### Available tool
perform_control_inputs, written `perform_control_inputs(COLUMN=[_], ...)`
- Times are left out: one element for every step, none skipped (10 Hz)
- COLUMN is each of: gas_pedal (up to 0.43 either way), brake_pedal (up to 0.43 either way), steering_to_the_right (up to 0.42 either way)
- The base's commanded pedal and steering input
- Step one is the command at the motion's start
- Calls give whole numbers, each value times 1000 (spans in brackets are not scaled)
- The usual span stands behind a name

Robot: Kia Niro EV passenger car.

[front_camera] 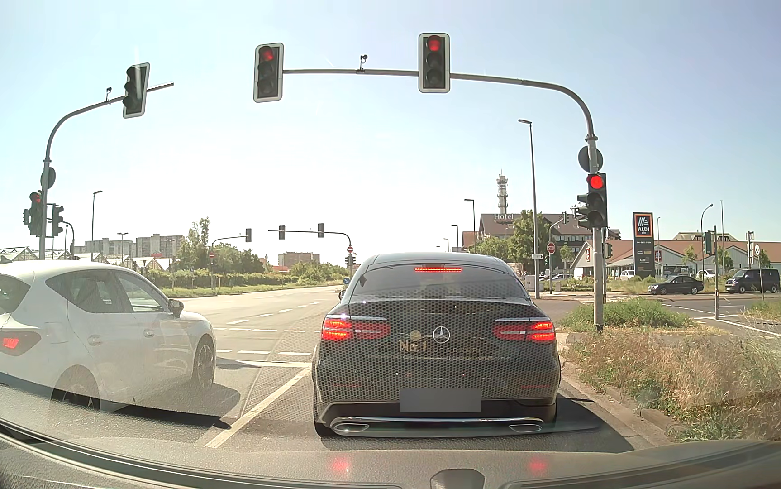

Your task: Follow the waypoints while adhering to traffic rules and regulations

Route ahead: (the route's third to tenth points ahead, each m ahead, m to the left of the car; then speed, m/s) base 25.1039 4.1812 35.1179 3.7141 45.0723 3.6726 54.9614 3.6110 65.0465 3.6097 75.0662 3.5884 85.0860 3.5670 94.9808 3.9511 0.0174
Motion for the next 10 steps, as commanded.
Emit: perform_control_inputs(gas_pedal=[0,0,0,0,0,0,0,0,0,0], brake_pedal=[250,250,250,250,250,250,250,250,250,250], steering_to_the_right=[-1,-1,-1,-1,-1,-1,-1,-1,-1,-1])
